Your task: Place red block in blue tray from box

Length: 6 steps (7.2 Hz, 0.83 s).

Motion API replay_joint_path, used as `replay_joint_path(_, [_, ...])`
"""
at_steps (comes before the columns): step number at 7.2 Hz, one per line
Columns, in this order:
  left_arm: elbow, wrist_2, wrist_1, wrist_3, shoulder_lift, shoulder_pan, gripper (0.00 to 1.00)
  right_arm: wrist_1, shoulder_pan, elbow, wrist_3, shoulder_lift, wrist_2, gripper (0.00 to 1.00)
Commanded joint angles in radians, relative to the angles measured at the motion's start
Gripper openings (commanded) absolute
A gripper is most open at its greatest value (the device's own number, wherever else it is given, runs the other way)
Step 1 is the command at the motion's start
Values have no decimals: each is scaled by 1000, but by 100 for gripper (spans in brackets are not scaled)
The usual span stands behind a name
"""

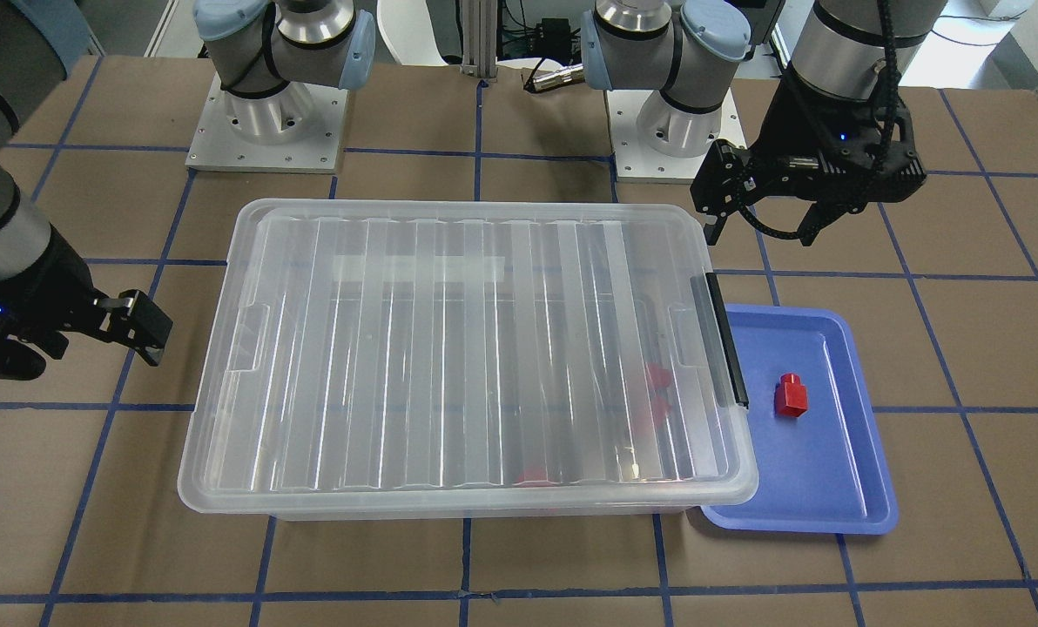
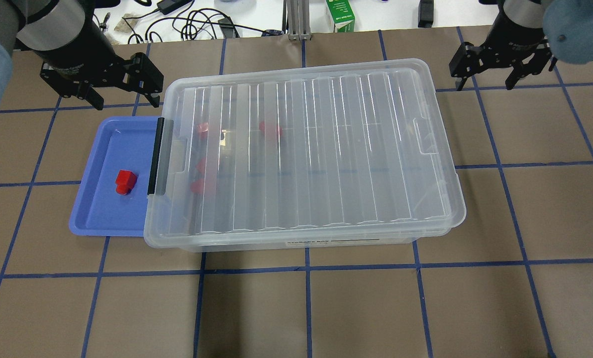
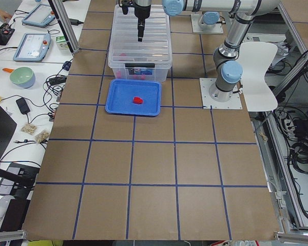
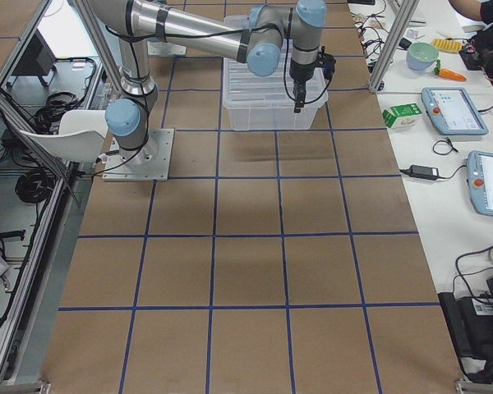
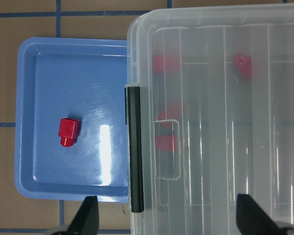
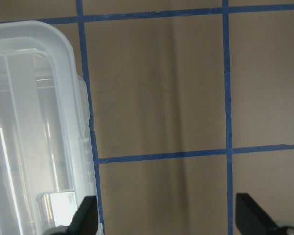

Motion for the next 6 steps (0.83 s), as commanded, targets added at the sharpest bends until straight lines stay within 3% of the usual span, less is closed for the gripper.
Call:
replay_joint_path(1, [-2, 4, 0, 0, 1, 0, 100, 102, 14, -8, 2, -116, 21, 100])
replay_joint_path(4, [0, 5, -2, 0, 2, 0, 100, 179, 24, 3, 44, -171, 28, 100])
replay_joint_path(6, [0, 5, -2, 0, 4, 0, 100, 161, 177, -11, 253, -142, 23, 100])
